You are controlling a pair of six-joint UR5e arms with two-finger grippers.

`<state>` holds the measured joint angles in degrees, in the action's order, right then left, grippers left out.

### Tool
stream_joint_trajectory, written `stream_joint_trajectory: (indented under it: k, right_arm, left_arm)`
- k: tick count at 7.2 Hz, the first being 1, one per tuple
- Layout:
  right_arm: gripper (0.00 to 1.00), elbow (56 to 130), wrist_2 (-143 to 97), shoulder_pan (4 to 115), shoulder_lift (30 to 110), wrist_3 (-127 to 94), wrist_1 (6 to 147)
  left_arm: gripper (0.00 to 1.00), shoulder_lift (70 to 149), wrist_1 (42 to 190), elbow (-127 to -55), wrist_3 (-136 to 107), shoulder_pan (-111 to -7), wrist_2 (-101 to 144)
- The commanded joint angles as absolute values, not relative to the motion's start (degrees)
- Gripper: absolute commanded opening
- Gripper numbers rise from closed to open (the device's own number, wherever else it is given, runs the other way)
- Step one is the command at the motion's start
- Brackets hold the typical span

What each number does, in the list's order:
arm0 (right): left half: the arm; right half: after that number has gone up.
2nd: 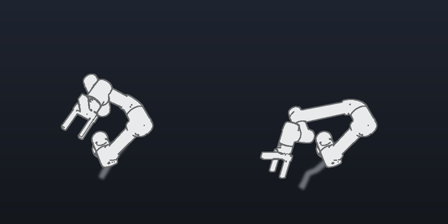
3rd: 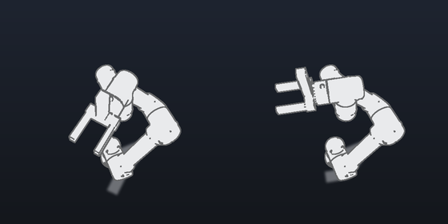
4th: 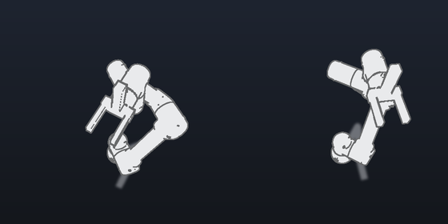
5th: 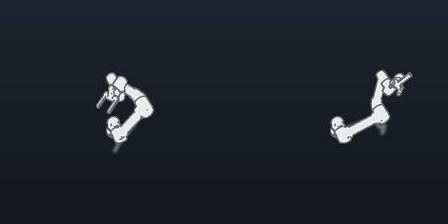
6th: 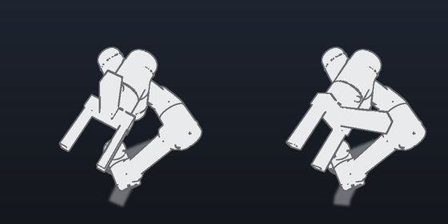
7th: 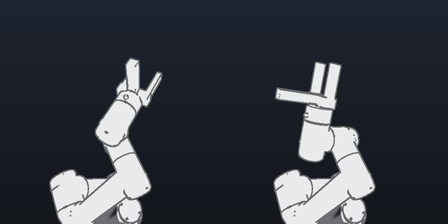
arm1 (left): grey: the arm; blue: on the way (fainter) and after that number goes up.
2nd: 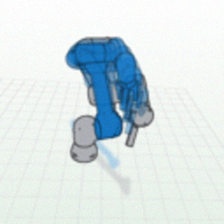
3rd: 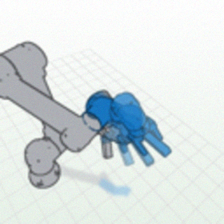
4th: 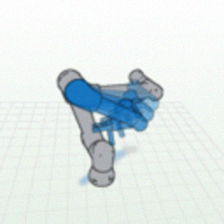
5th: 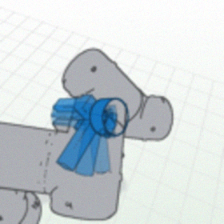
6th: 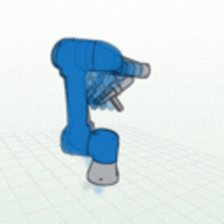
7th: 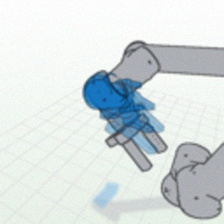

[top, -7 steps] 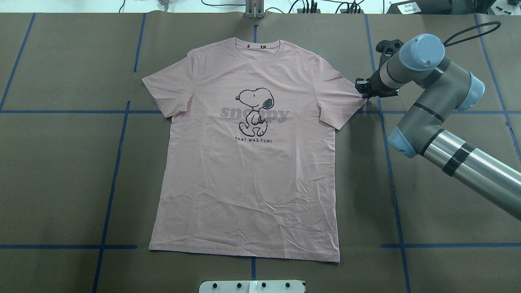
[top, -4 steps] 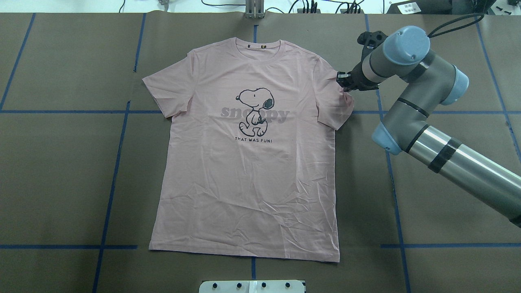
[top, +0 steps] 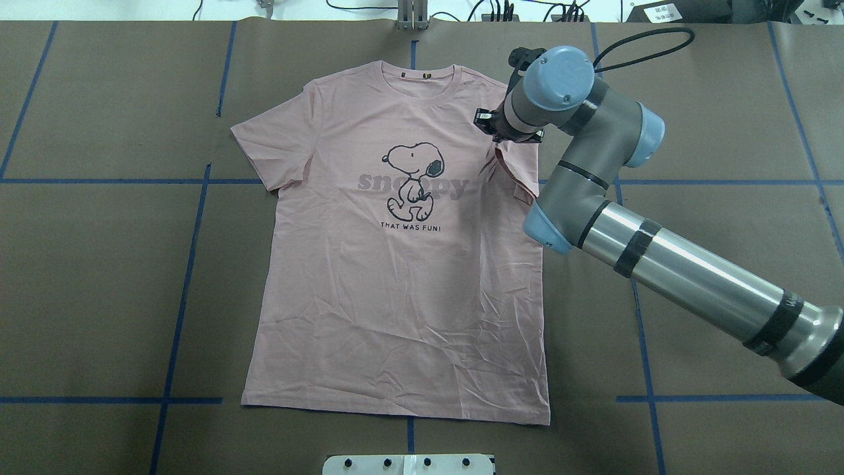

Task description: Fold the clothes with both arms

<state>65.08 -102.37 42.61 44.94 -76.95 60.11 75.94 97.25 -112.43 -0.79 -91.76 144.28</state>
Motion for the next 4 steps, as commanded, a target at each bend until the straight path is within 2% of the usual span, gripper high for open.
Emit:
stream_joint_trajectory:
  k: [1, 2, 4]
  right_arm:
    - [0.11, 60.9, -100.8, 42.1, 41.8, -77.0, 60.0]
    - [0.99, 60.6, -99.5, 42.1, 41.1, -77.0, 60.0]
    - [1.0, 62.6, -99.7, 42.3, 41.6, -71.6, 60.0]
  left_arm:
    - [1.0, 75.9, 97.2, -112.1, -1.2, -91.7, 145.4]
    - [1.0, 76.8, 97.6, -112.1, -1.3, -91.4, 147.5]
    - [1.0, 83.3, 100.4, -110.1, -10.3, -87.4, 150.3]
